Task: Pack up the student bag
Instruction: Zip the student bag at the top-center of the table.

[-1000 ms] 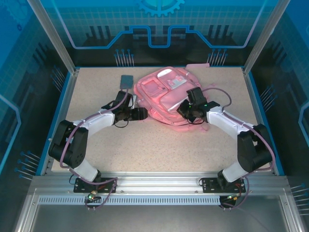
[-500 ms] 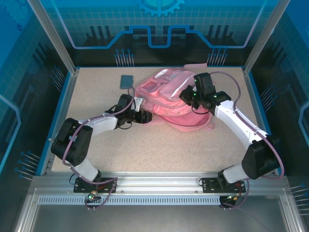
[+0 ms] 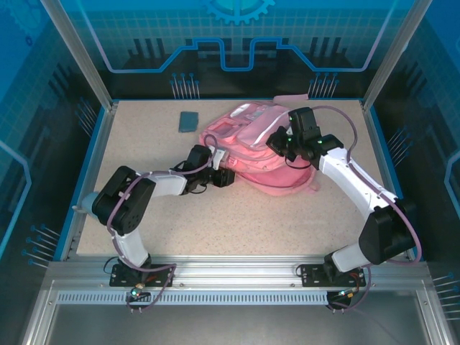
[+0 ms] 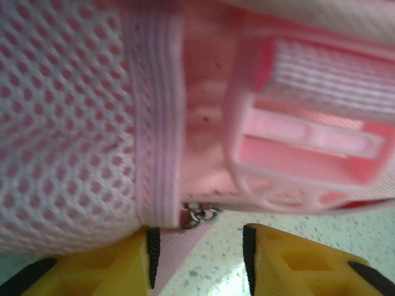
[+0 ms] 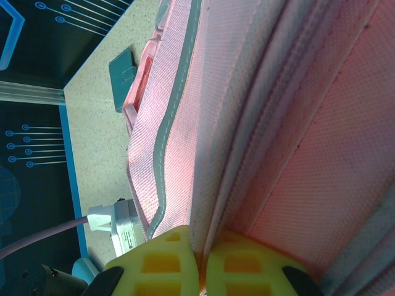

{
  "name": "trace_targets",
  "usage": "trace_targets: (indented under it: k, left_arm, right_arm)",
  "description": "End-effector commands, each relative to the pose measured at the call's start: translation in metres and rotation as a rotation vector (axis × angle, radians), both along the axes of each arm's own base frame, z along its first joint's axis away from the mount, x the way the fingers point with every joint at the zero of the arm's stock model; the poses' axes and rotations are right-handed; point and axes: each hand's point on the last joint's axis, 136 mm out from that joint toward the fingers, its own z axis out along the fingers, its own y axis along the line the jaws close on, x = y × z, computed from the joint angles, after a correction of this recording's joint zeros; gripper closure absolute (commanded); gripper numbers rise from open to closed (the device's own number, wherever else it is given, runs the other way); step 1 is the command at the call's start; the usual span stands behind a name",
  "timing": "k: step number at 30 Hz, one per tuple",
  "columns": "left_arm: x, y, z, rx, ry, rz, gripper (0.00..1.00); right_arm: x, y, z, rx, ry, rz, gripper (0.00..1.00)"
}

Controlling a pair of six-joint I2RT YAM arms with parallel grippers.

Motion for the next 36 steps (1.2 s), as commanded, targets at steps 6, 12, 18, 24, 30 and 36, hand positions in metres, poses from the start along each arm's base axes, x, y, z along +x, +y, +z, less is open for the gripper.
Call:
trace_targets:
  k: [6,12,18,24,30,36]
  left_arm:
    - [0.017,-0.007,0.0,-0.021,-0.069,0.011,0.65]
    - [0.017,-0.009,0.005,-0.043,-0.111,-0.002,0.76]
    - [0.019,-0.007,0.004,-0.027,-0.134,0.002,0.85]
    - [0.023,-0.009,0.005,-0.04,-0.163,-0.004,0.72]
    - [0.03,-0.012,0.007,-0.048,-0.184,-0.003,0.75]
    - [0.032,-0.006,0.014,-0.041,-0.224,0.029,0.91]
  right_arm:
    - [0.011,0.007,0.031,0.052,-0.1,0.035,0.99]
    - [0.012,0.008,0.026,0.055,-0.087,0.033,0.99]
    - [0.011,0.008,0.025,0.056,-0.083,0.032,1.0]
    - [0.011,0.007,0.023,0.054,-0.078,0.03,0.99]
    - [0.01,0.007,0.022,0.052,-0.072,0.031,1.0]
    - [0.009,0.005,0.018,0.046,-0.064,0.025,1.0]
